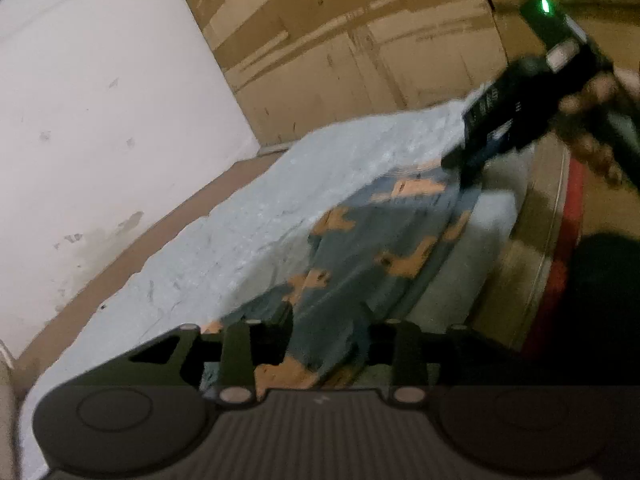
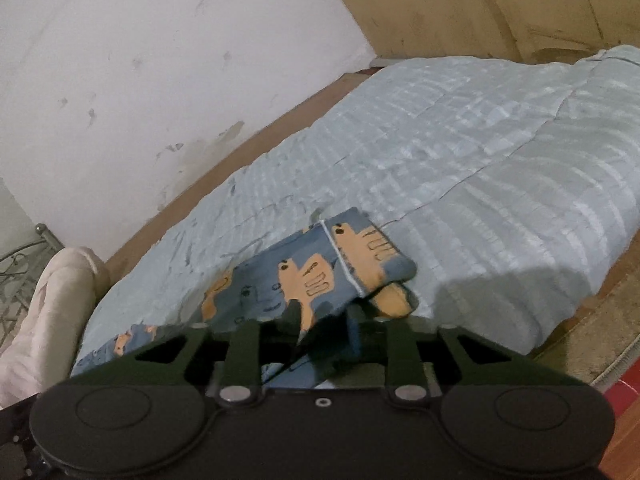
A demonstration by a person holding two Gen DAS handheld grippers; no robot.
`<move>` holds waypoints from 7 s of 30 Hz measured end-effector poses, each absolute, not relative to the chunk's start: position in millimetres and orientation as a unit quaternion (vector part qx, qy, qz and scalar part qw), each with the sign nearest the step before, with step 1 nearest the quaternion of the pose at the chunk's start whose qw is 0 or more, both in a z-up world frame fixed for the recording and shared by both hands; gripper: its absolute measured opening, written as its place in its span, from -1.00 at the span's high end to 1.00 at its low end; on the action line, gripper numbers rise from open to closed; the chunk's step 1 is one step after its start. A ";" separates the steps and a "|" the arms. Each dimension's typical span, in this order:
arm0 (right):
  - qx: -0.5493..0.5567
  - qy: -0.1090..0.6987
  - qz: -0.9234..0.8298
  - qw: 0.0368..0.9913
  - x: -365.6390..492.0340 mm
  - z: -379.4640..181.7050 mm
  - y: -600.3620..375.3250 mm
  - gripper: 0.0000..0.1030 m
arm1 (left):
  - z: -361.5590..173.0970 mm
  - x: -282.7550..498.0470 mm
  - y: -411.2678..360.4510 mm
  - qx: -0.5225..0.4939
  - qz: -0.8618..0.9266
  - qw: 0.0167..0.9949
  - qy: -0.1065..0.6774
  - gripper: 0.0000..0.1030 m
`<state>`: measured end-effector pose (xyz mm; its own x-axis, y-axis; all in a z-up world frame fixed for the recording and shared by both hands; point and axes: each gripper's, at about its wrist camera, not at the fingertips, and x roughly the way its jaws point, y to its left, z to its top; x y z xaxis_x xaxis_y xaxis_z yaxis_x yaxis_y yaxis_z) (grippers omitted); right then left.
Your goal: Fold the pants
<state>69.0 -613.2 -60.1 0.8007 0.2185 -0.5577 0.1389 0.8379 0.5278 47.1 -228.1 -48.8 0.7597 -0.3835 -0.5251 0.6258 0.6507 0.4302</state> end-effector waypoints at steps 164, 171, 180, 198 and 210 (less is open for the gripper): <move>0.039 0.344 0.256 0.903 159.2 -51.7 -283.5 -0.99 | -37.2 191.2 137.9 -0.096 0.018 0.928 0.359 0.86; 0.035 0.346 0.263 0.900 159.3 -55.5 -283.5 -0.99 | -63.7 181.0 143.0 -0.120 0.029 0.910 0.395 0.17; 0.042 0.344 0.260 0.901 157.2 -53.0 -289.2 -0.99 | -78.4 200.5 167.2 -0.208 -0.002 0.890 0.407 0.21; 0.048 0.348 0.231 0.907 144.7 -54.9 -308.6 -0.99 | -48.7 156.1 151.7 -0.155 0.069 0.904 0.392 0.69; 0.000 0.304 0.175 0.936 133.6 -49.3 -322.4 -0.99 | 1.6 156.8 101.1 -0.057 0.143 0.928 0.339 -0.99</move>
